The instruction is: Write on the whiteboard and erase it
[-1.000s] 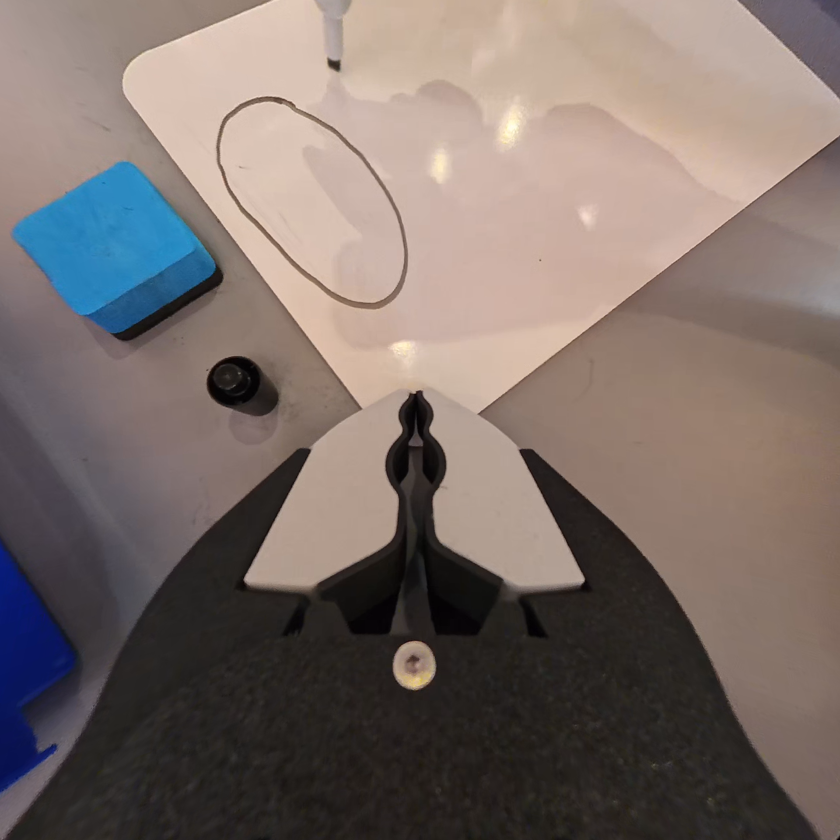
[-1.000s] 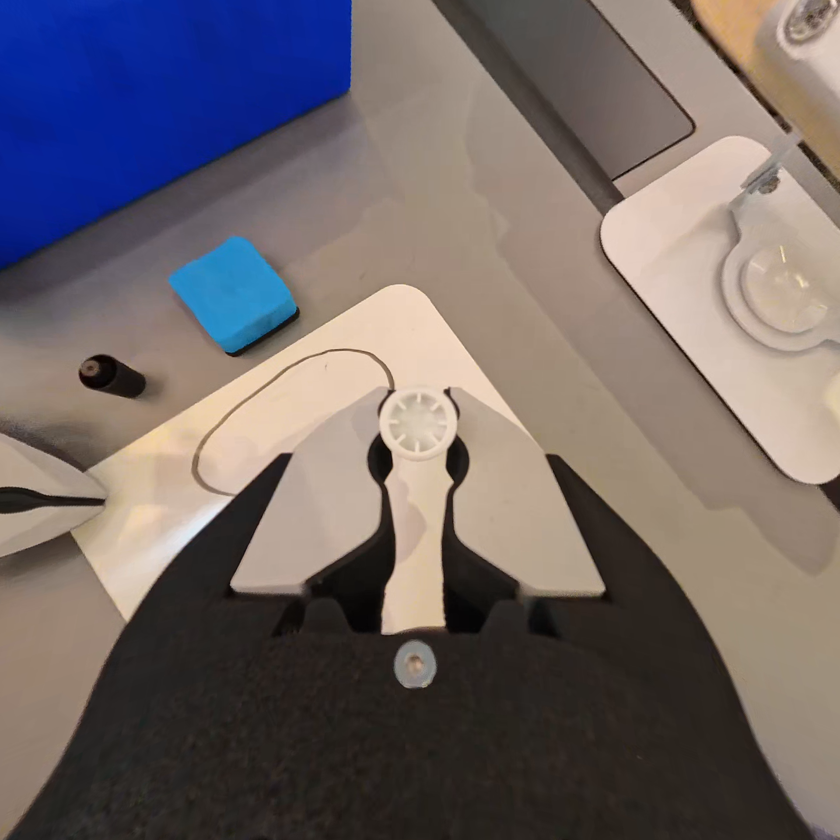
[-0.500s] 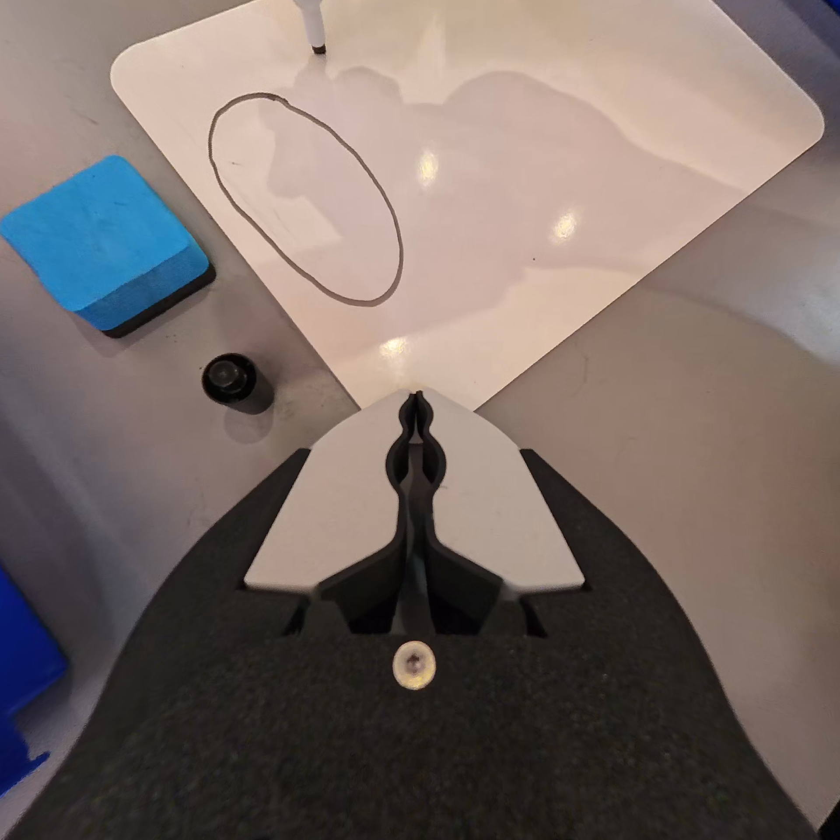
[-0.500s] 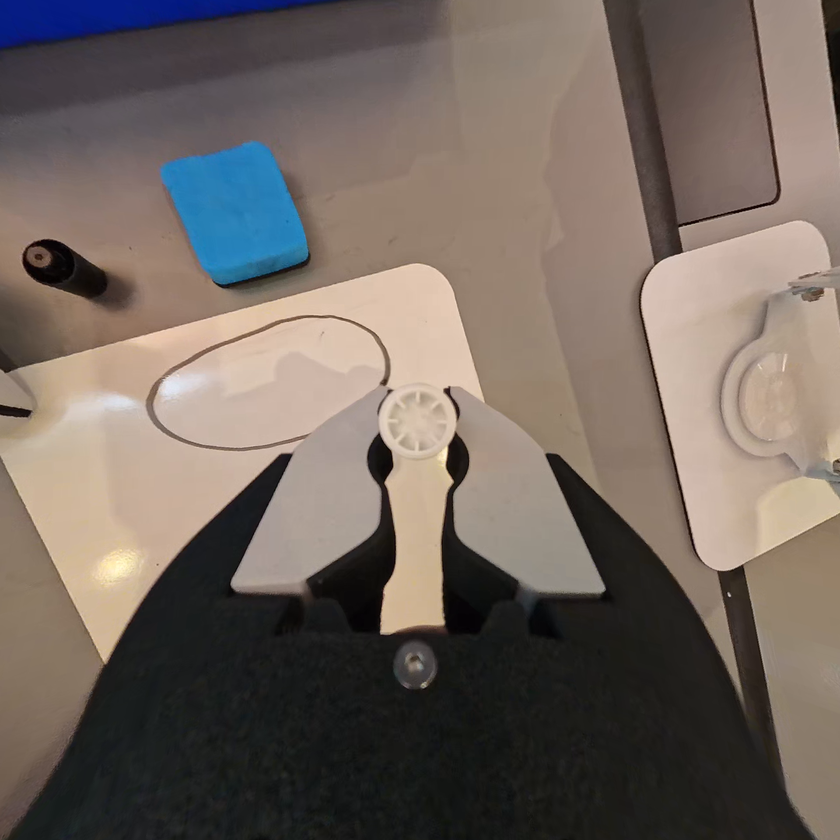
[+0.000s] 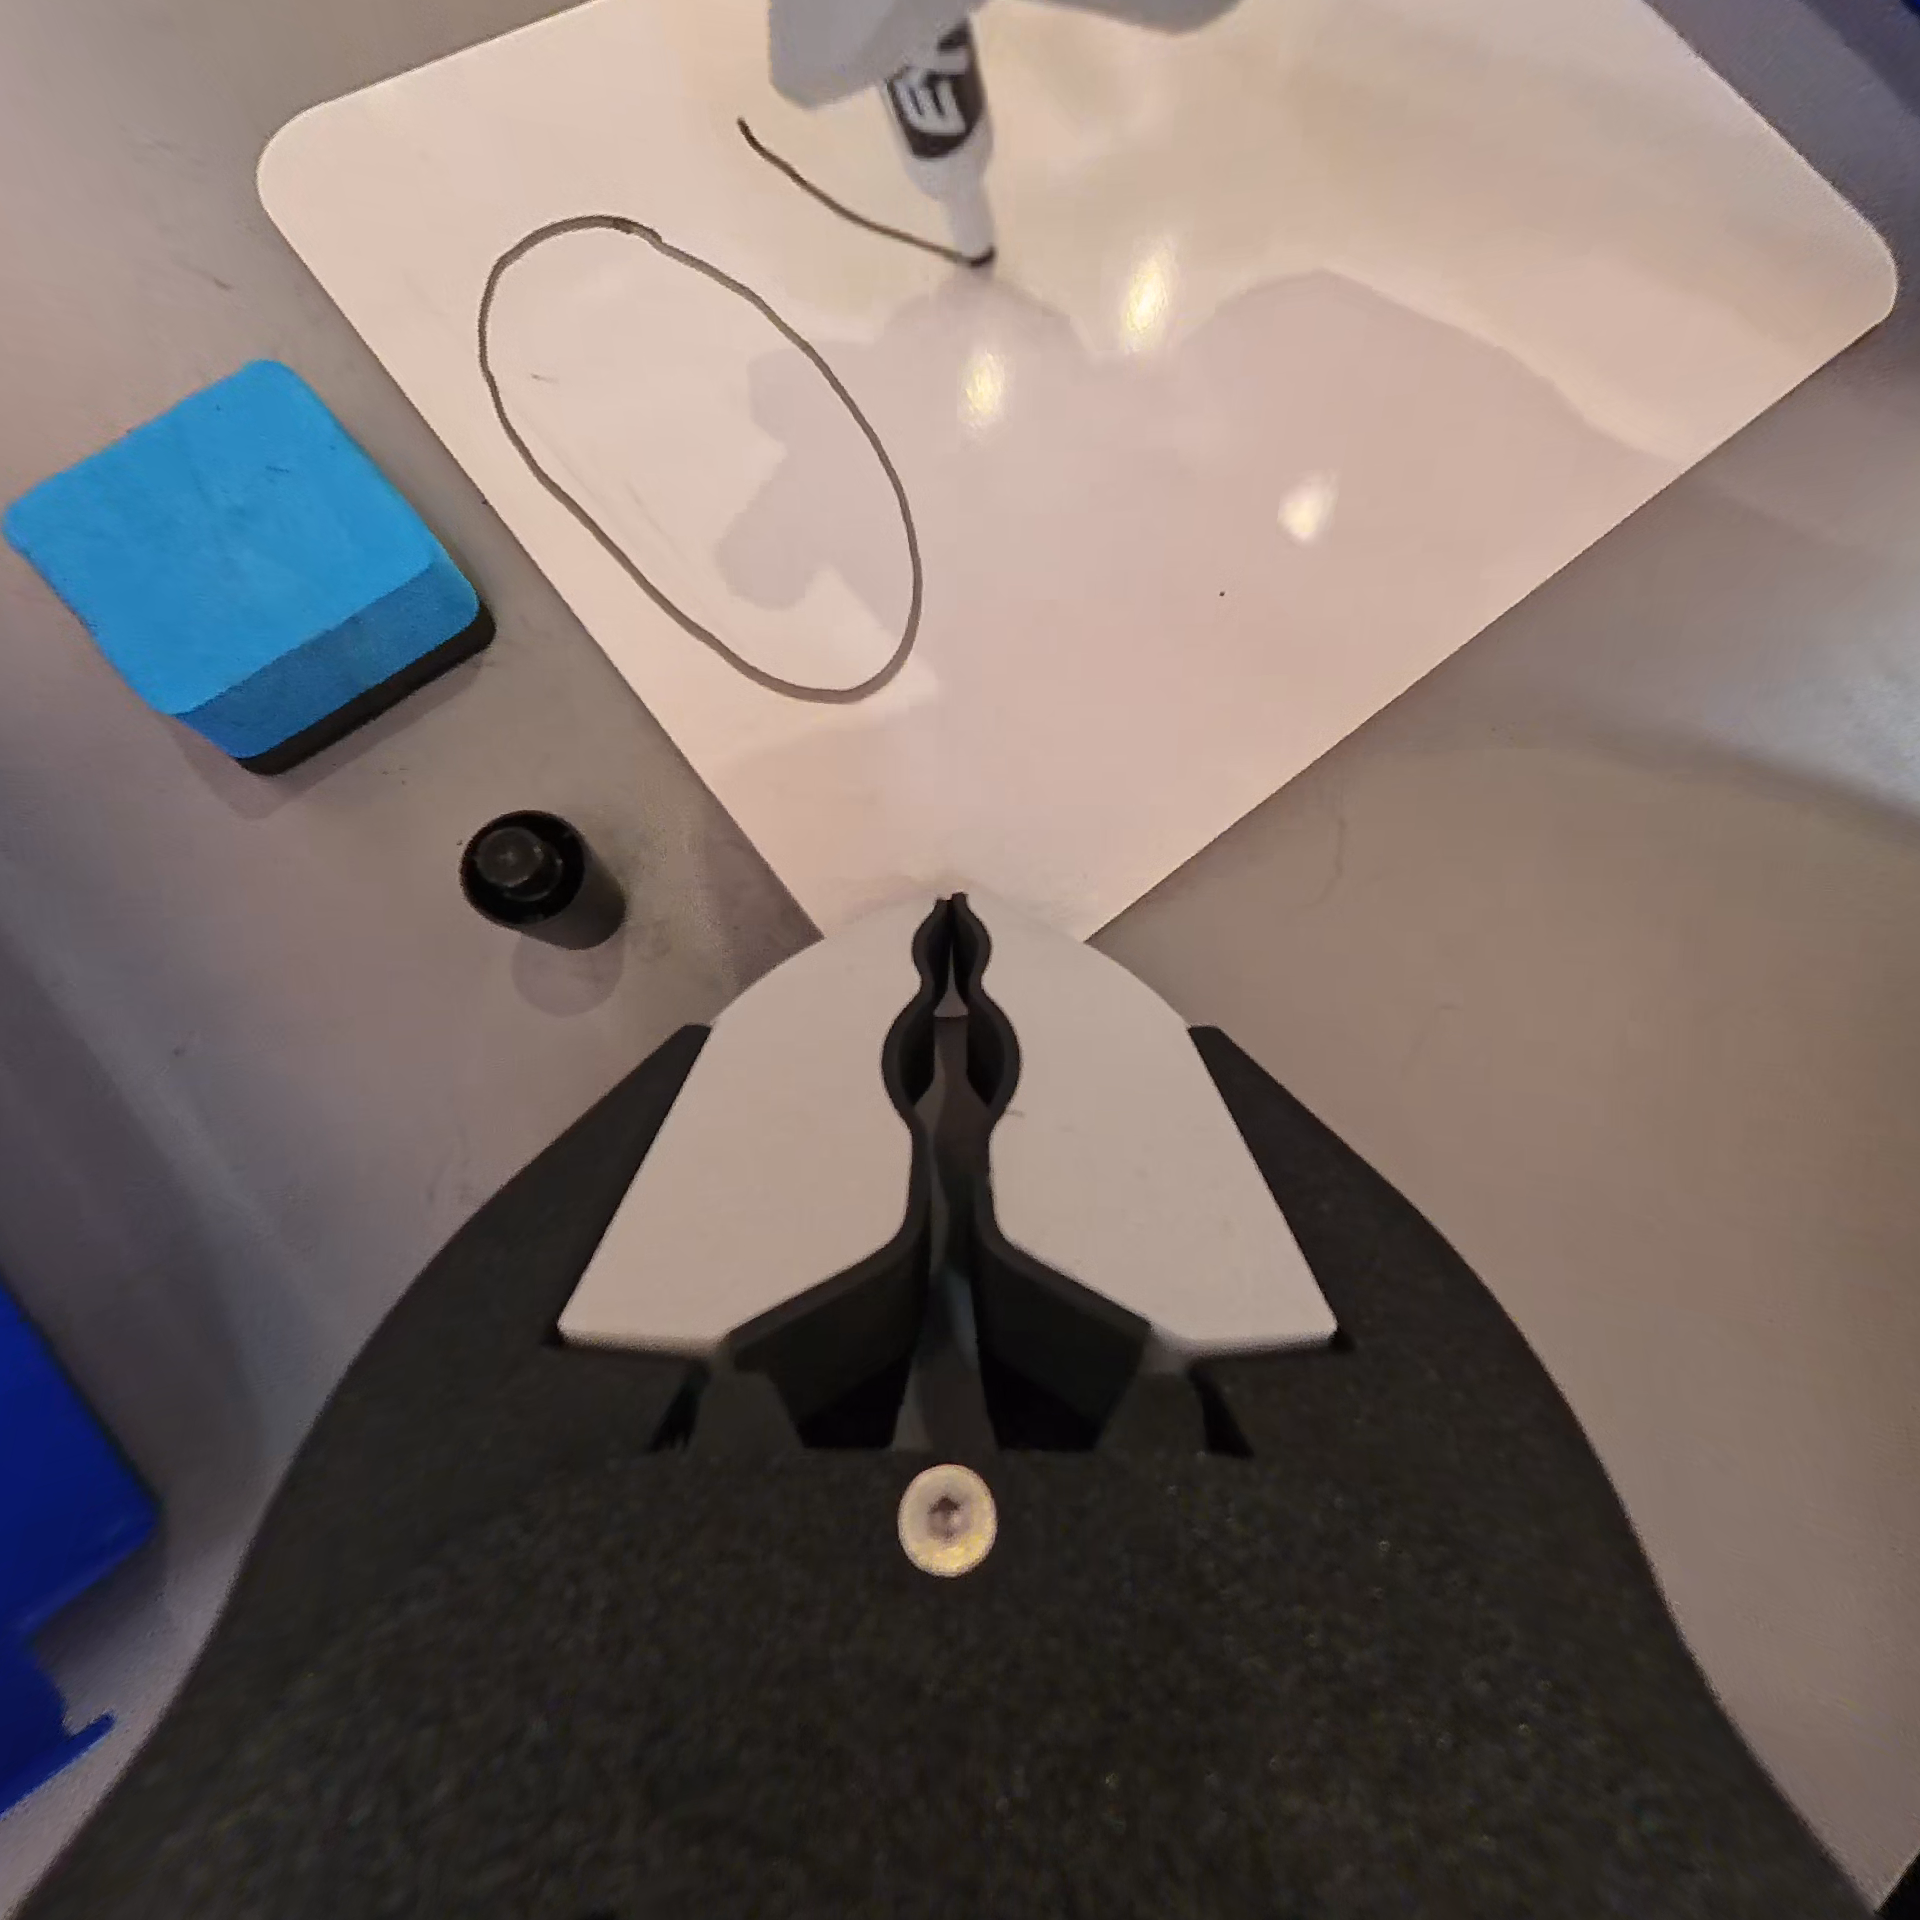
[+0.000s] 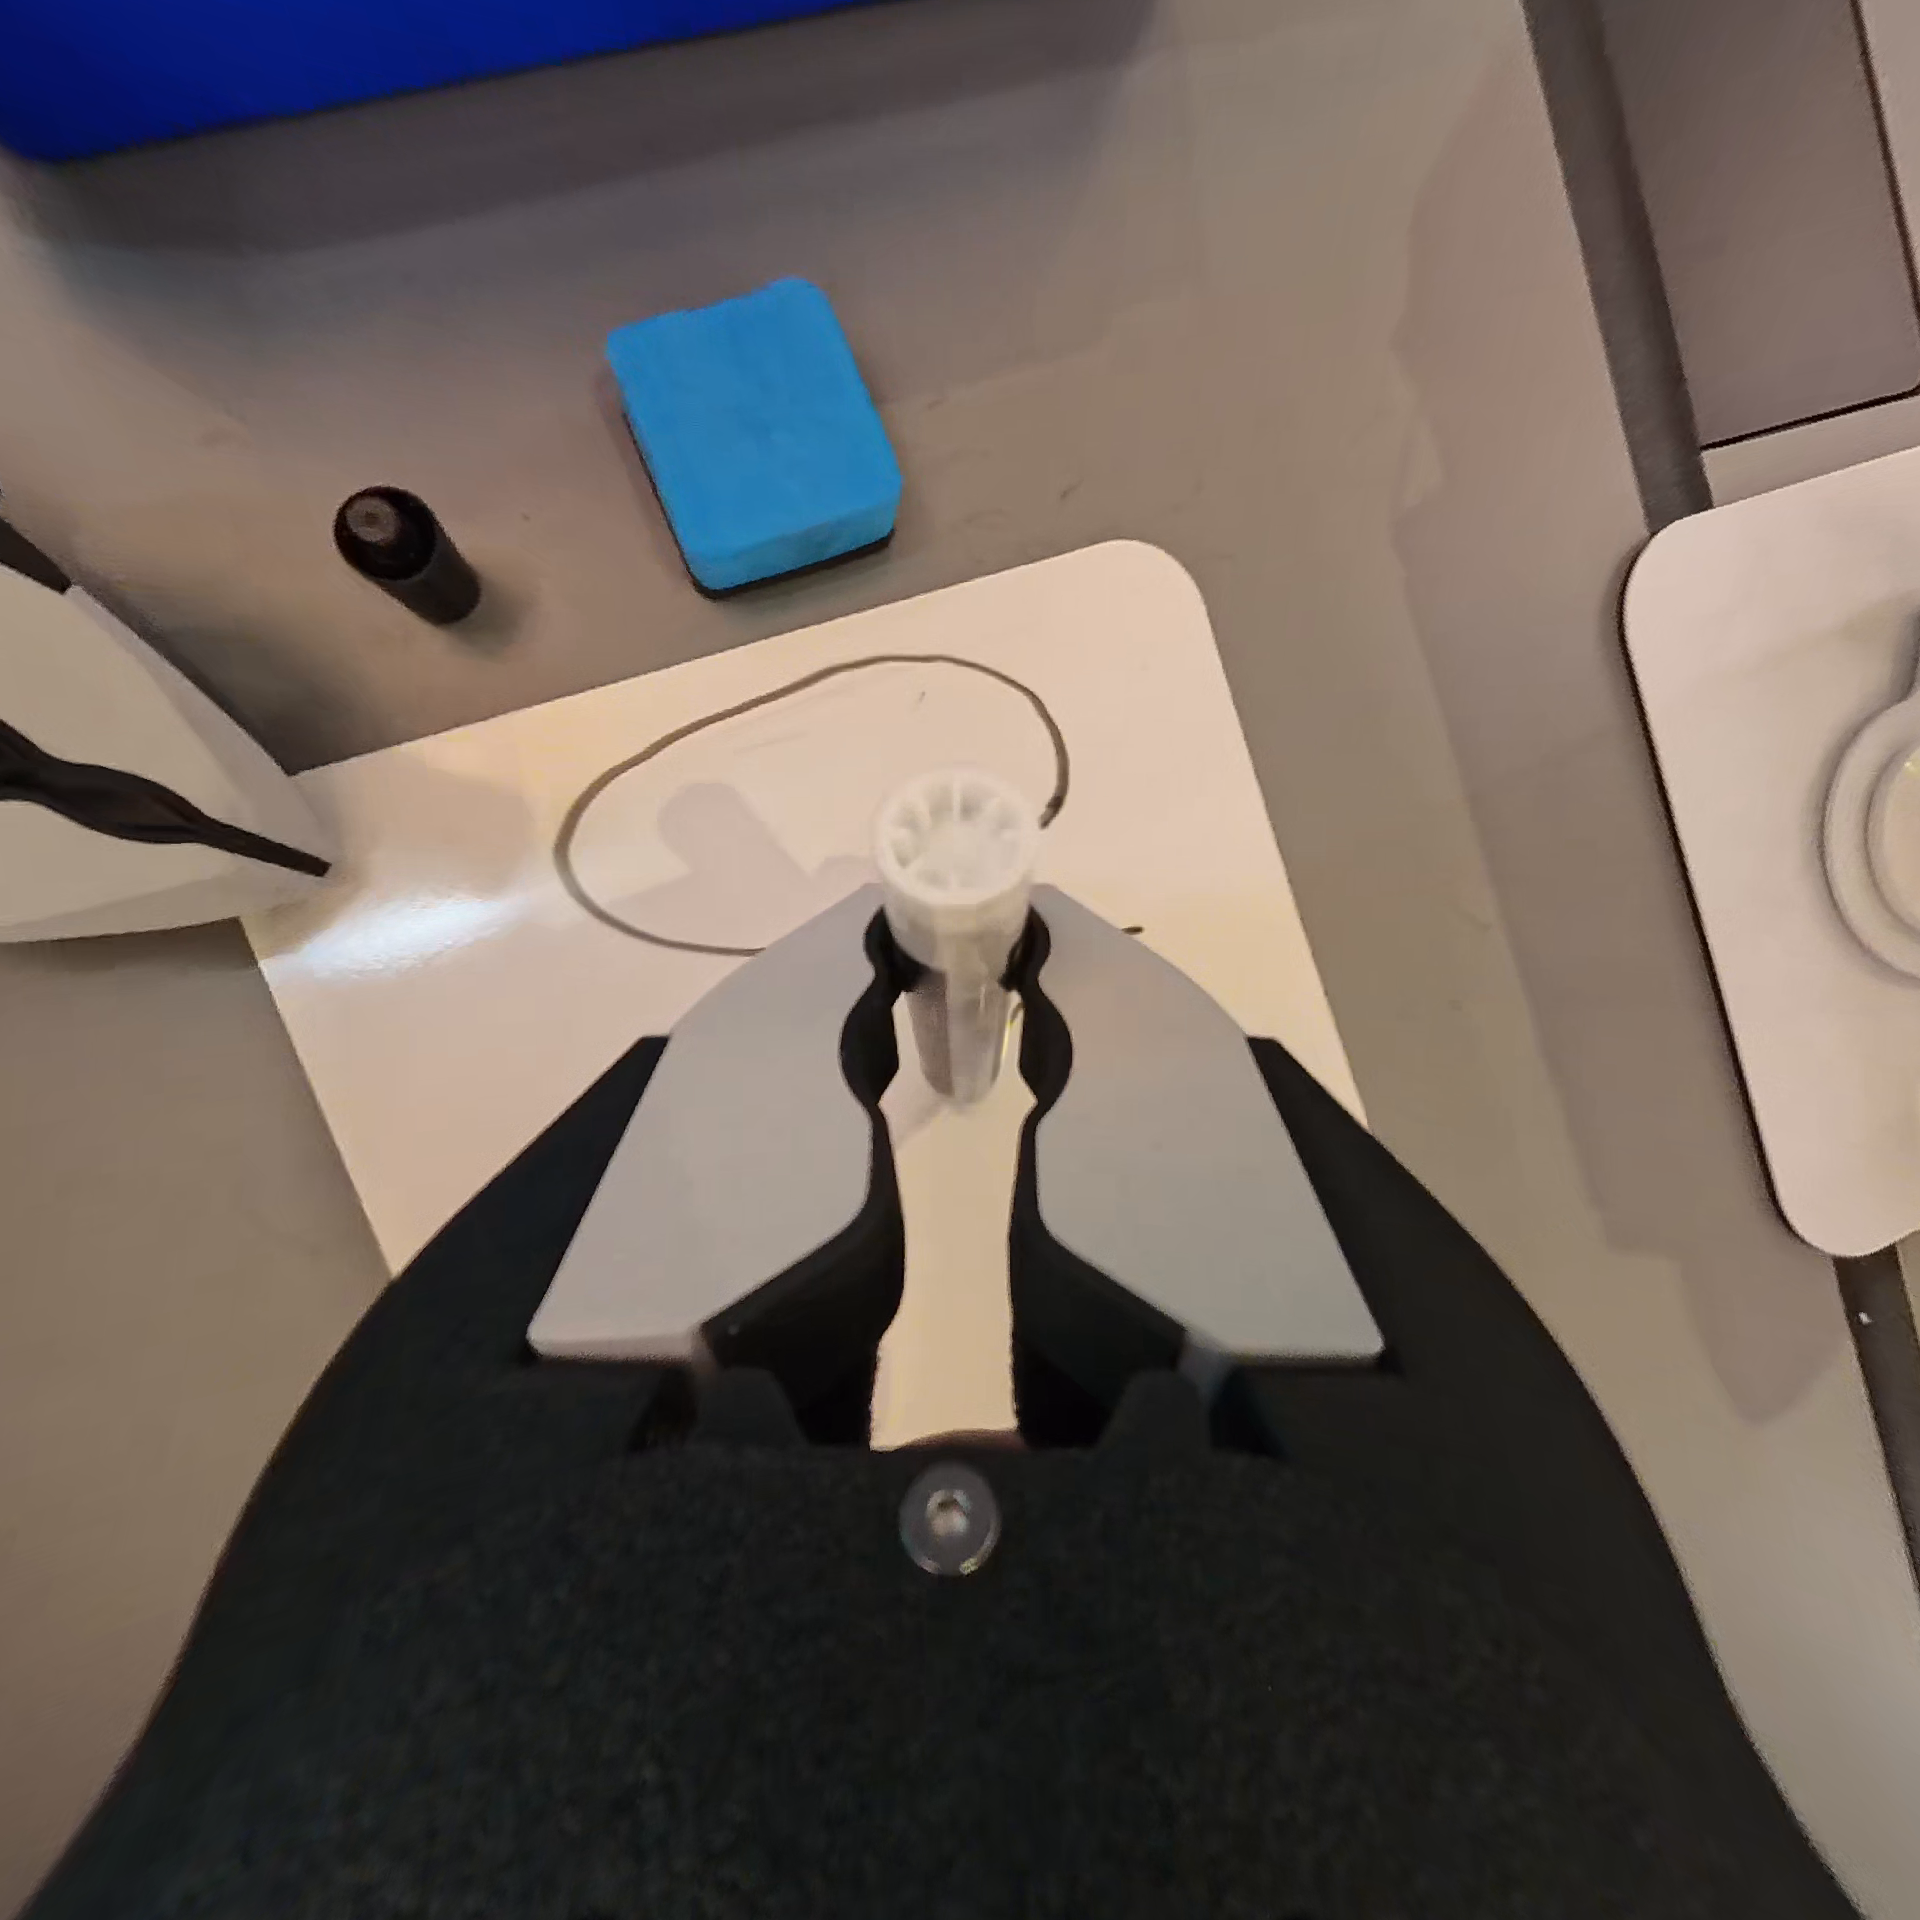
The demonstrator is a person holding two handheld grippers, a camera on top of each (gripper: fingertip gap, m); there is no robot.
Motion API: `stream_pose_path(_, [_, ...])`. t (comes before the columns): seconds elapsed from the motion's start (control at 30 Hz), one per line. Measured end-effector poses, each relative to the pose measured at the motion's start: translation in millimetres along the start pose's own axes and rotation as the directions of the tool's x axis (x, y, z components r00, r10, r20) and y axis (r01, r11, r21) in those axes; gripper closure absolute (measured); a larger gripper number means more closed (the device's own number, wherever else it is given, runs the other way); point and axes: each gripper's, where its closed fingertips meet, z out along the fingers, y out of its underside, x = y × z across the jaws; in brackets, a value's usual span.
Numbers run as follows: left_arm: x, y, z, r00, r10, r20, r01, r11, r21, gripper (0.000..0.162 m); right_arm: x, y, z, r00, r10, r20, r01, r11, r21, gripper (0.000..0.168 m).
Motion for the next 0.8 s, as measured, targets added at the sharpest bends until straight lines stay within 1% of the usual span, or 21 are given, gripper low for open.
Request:
stream_pose_path(0.13, [0,0,0,1.0,-0.001,0.001,0.001,1.0,0.0,0.162,-16,2,-6,1.0,0.012,-0.015,-0.011,0.999,0.05,0.149])
stream_pose_path(0.2, [0,0,0,1.0,0.001,0.002,-0.001,1.0,0.001,0.162,-22,-1,-15,0.999,0.035,-0.008,-0.034,0.994,0.104,0.149])
stream_pose_path(0.3, [0,0,0,1.0,0.001,-0.002,-0.001,1.0,0.002,0.162,-28,-14,-36,0.996,0.089,0.017,-0.09,0.964,0.249,0.149])
stream_pose_path(0.4, [-2,-1,0,0.999,0.042,0.009,-0.042,0.999,-0.005,0.161,-37,-30,-61,0.98,0.148,0.133,-0.19,0.892,0.409,0.149])
stream_pose_path(0.43, [-5,-3,-3,0.998,0.055,0.027,-0.055,0.998,-0.002,0.149,-39,-32,-68,0.972,0.168,0.164,-0.224,0.872,0.434,0.149])
stream_pose_path(0.47, [-2,-12,-9,0.997,0.067,0.025,-0.068,0.997,0.037,0.131,-45,-33,-73,0.958,0.189,0.217,-0.269,0.854,0.445,0.149])
stream_pose_path(0.5, [3,-24,-17,0.997,0.08,0.007,-0.081,0.992,0.101,0.12,-48,-34,-77,0.941,0.215,0.26,-0.315,0.835,0.451,0.149])
stream_pose_path(0.57, [16,-49,-35,0.994,0.106,-0.022,-0.099,0.968,0.23,0.108,-56,-37,-83,0.917,0.25,0.311,-0.376,0.8,0.467,0.149])
stream_pose_path(0.6, [24,-58,-41,0.99,0.14,-0.03,-0.127,0.953,0.276,0.108,-65,-40,-86,0.902,0.249,0.354,-0.401,0.789,0.465,0.149])
stream_pose_path(0.63, [28,-63,-44,0.984,0.177,-0.01,-0.166,0.939,0.301,0.109,-74,-43,-88,0.892,0.245,0.381,-0.414,0.783,0.464,0.149])
stream_pose_path(0.7, [29,-70,-46,0.968,0.241,0.071,-0.251,0.911,0.327,0.114,-88,-45,-85,0.889,0.238,0.391,-0.409,0.796,0.446,0.149])
stream_pose_path(0.77, [30,-67,-40,0.952,0.285,0.115,-0.306,0.904,0.298,0.122,-100,-48,-84,0.879,0.226,0.419,-0.416,0.793,0.445,0.149])
stream_pose_path(0.8, [31,-63,-37,0.946,0.3,0.123,-0.323,0.904,0.28,0.129,-104,-49,-83,0.874,0.226,0.43,-0.421,0.793,0.44,0.149])
